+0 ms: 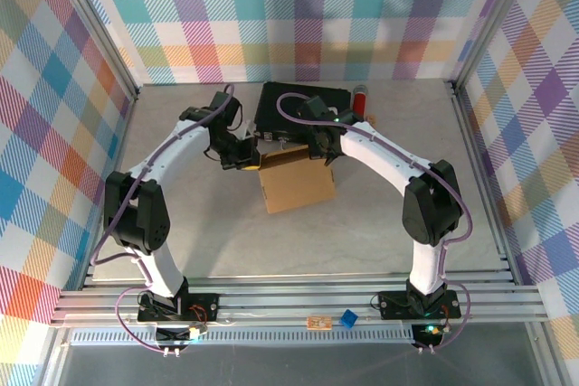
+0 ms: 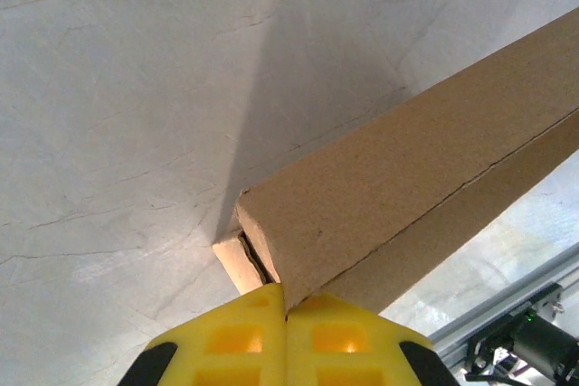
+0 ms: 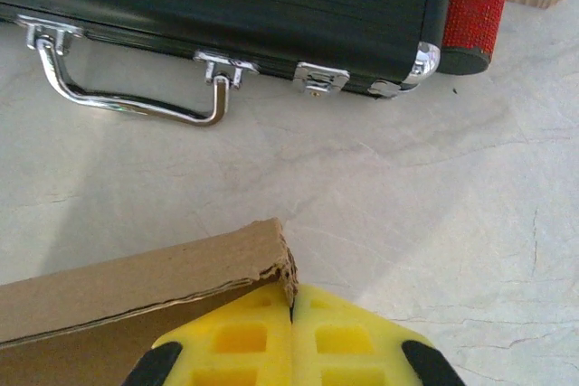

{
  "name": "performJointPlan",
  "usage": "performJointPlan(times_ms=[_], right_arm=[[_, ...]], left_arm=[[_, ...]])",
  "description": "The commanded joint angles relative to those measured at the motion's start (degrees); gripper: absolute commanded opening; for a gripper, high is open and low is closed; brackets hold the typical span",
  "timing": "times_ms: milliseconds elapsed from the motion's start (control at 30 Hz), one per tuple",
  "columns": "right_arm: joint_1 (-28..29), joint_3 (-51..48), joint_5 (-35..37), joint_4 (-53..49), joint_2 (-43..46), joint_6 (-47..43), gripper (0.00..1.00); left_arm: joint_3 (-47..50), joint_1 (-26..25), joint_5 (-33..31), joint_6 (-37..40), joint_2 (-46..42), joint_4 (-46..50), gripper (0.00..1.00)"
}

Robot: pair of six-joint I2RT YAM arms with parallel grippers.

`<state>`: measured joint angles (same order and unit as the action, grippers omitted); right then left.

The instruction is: Fold the paper box

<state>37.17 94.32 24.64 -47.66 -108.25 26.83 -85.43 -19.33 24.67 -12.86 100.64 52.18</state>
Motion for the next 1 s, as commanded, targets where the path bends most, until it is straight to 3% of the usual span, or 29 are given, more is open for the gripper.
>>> performJointPlan(times_ms=[0,300,967], right_arm=[[-0.18,-1.44,-0.04,-0.68,2.18,1.73,0.00],[-0.17,-2.74,-0.42,-0.93,4.16,1.25,0.01],[-0.25,-2.39,-5.41,-4.53,8.62,4.21,0.34]], left_arm=[[2.59,-1.71,-3.14,-1.46,-3.09,-3.75,0.00],[6.82,-3.29,-8.32,-1.73,-6.84,-7.92,0.00],[9.93,-6.66,-16.82,-1.03,-9.23,-11.40,0.00]])
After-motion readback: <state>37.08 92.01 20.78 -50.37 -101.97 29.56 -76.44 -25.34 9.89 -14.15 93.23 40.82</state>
